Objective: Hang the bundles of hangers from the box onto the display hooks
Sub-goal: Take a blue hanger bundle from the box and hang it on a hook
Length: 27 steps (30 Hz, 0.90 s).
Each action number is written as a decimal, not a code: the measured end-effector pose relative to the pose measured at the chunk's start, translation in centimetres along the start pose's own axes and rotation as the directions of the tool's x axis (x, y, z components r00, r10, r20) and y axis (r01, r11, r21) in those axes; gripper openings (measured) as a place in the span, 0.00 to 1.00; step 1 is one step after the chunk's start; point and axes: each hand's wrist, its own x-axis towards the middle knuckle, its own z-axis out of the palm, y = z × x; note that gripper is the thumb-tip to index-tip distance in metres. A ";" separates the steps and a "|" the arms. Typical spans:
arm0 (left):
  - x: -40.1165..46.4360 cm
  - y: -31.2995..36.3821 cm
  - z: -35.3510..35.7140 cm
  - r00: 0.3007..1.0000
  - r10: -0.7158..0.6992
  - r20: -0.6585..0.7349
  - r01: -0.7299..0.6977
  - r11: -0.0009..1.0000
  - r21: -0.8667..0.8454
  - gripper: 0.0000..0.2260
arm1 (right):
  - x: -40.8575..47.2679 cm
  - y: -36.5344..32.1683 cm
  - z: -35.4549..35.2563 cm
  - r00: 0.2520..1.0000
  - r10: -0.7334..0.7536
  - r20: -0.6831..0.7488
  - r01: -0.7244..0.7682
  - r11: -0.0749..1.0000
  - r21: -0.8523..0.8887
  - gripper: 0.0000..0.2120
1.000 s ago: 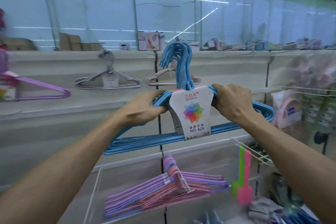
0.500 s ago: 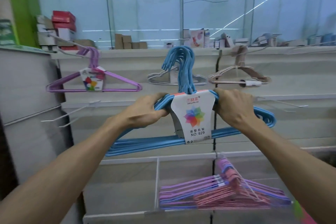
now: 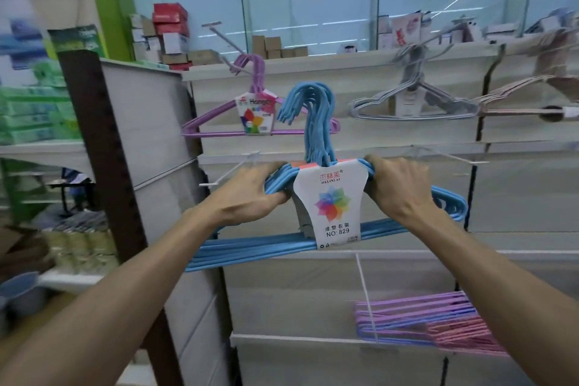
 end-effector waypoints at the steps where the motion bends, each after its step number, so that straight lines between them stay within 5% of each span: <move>1: -0.5 -1.0 0.0 1.000 -0.007 -0.005 0.007 1.000 -0.009 0.16 | 0.0 -0.9 0.7 1.000 -0.005 0.008 0.005 1.000 0.007 0.16; 15: -2.5 -9.6 5.0 0.975 -0.211 -0.074 0.194 0.962 -0.190 0.26 | 1.6 -5.4 6.8 0.984 -0.157 0.080 0.157 0.988 0.007 0.14; 27: 1.9 -14.5 8.2 0.936 -0.312 -0.161 0.262 0.926 -0.274 0.24 | 7.0 -5.5 13.7 0.951 -0.304 0.048 0.304 0.953 0.015 0.14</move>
